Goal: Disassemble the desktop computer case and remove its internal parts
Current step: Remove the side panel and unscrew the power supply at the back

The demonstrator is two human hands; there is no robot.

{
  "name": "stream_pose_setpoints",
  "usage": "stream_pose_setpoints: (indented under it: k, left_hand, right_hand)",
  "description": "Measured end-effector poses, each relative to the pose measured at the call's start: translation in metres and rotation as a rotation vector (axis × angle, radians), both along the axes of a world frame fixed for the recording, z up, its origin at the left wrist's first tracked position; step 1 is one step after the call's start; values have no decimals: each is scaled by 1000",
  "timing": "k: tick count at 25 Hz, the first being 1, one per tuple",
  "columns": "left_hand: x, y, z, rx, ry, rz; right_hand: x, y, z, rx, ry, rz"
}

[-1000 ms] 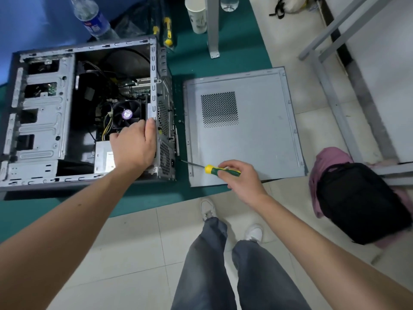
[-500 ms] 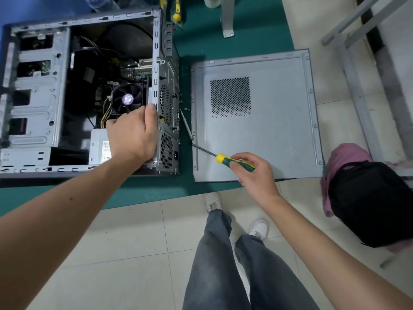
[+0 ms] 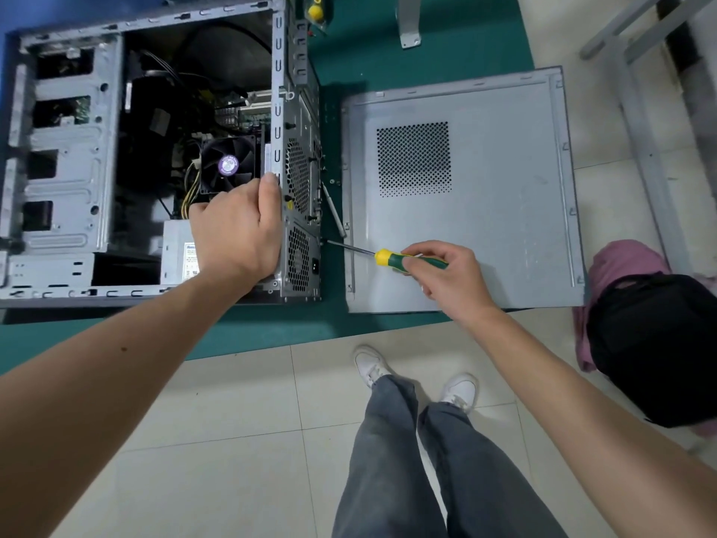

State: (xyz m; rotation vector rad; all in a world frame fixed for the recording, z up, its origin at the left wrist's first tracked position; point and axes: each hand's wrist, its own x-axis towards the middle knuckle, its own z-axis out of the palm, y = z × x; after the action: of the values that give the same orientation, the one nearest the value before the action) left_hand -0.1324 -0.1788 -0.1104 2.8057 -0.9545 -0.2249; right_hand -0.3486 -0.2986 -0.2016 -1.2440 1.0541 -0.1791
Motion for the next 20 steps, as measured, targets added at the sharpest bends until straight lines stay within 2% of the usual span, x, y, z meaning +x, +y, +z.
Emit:
stream_pose_setpoints:
  k: [20]
  left_hand:
    - [1,0,1,29,10,-6]
  right_hand:
    - [-2,-2,3,122,23,-67]
